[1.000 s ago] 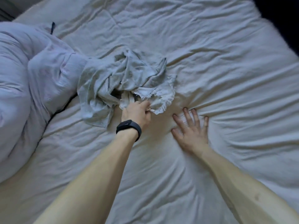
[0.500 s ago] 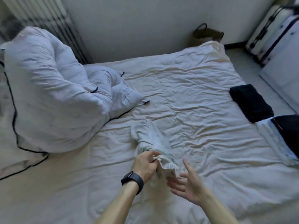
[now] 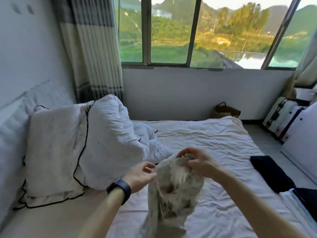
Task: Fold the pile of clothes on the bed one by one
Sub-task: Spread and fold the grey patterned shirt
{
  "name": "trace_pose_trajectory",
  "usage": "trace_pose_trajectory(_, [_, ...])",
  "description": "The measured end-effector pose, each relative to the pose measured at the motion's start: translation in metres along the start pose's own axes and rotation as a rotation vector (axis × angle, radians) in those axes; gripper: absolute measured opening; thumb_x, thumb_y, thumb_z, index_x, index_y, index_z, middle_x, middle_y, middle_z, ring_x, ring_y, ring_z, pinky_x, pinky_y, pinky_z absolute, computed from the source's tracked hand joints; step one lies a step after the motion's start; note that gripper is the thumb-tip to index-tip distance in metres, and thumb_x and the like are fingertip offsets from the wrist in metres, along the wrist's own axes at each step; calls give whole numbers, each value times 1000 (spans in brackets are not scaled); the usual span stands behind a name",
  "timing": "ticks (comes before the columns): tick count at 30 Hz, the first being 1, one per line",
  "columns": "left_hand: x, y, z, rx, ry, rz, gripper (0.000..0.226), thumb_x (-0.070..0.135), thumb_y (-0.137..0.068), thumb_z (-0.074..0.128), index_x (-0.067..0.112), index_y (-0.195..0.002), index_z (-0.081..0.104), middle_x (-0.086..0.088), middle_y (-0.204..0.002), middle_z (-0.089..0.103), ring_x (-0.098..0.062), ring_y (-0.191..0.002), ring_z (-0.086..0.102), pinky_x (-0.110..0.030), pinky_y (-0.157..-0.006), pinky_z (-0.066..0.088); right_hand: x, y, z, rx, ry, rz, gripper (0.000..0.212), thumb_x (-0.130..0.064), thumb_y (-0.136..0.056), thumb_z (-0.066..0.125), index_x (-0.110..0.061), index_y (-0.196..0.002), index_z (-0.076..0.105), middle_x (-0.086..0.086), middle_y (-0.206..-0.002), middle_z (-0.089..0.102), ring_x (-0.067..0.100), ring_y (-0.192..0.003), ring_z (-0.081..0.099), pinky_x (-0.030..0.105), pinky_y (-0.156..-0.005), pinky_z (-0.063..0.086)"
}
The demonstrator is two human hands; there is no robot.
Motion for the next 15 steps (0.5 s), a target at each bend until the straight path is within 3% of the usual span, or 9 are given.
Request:
trace_pose_trajectory(2, [30, -1, -35, 117, 16, 59, 53, 29, -84, 79, 26, -130, 53, 1, -120, 57, -10, -103, 57, -6, -71, 47, -45, 13, -16, -43, 45, -147, 34, 9, -82, 61, -20, -93, 74, 9, -96, 72, 29, -74, 68, 46, -66, 57])
trace_pose_trajectory(4, [67, -5, -52, 131, -30, 150, 87, 40, -71, 87, 27, -145, 42, 0, -134, 48, -14, -124, 49, -14, -92, 46, -84, 21, -34, -43, 52, -265, 35, 7, -73, 58, -19, -90, 75, 14, -100, 74, 43, -90, 68, 53, -73, 56])
trace_pose_trajectory(6, [97, -12, -49, 71, -126, 205, 106, 56, -56, 83, 29, -149, 39, 5, -140, 45, -12, -133, 42, -29, -112, 37, -120, 30, -51, -14, 100, -357, 39, -4, -62, 52, -23, -87, 76, 8, -96, 76, 41, -91, 68, 50, -74, 56])
trace_pose_trajectory(7, [109, -14, -41, 9, -124, 215, 97, 59, -57, 80, 30, -143, 47, 8, -136, 49, -12, -132, 44, -31, -113, 36, -135, 32, -60, 8, 133, -391, 42, -7, -60, 48, -27, -85, 76, 3, -95, 76, 36, -89, 69, 47, -74, 57])
trace_pose_trajectory(9, [132, -10, -28, -24, -70, 232, 50, 68, -67, 67, 34, -103, 69, 9, -111, 68, -19, -116, 60, -34, -103, 45, -152, 34, -77, 49, 162, -416, 45, -10, -60, 45, -34, -82, 76, -5, -93, 76, 24, -85, 70, 38, -73, 56])
trace_pose_trajectory(10, [142, -9, -32, 74, 24, 262, 51, 75, -69, 55, 30, -89, 69, 7, -96, 71, -22, -106, 65, -36, -96, 49, -157, 34, -85, 71, 166, -412, 45, -9, -63, 45, -37, -81, 76, -6, -91, 76, 20, -82, 69, 34, -70, 56])
trace_pose_trajectory(12, [155, 2, -48, 332, 245, 303, 63, 85, -69, 40, 32, -88, 70, 11, -87, 72, -15, -94, 68, -37, -91, 53, -161, 32, -102, 125, 171, -402, 47, -1, -70, 47, -37, -80, 76, -5, -90, 75, 17, -77, 68, 32, -66, 56])
trace_pose_trajectory(13, [161, 9, -52, 438, 304, 336, 66, 88, -67, 39, 32, -90, 68, 11, -87, 72, -11, -91, 68, -36, -88, 55, -162, 32, -108, 147, 172, -402, 49, 3, -74, 47, -36, -81, 76, -5, -91, 75, 18, -76, 68, 33, -66, 57])
trace_pose_trajectory(15, [182, 21, -40, 468, 238, 368, 64, 87, -68, 48, 30, -92, 62, 9, -84, 71, -12, -86, 68, -33, -80, 56, -163, 33, -119, 179, 166, -418, 51, 7, -75, 47, -36, -81, 76, -5, -91, 75, 21, -80, 70, 35, -69, 58])
Point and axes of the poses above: each hand's wrist, its own y-axis away from the middle knuckle, its own z-axis out of the palm, x = y × z, the point moved 9 cm from there along -y, towards the middle knuckle
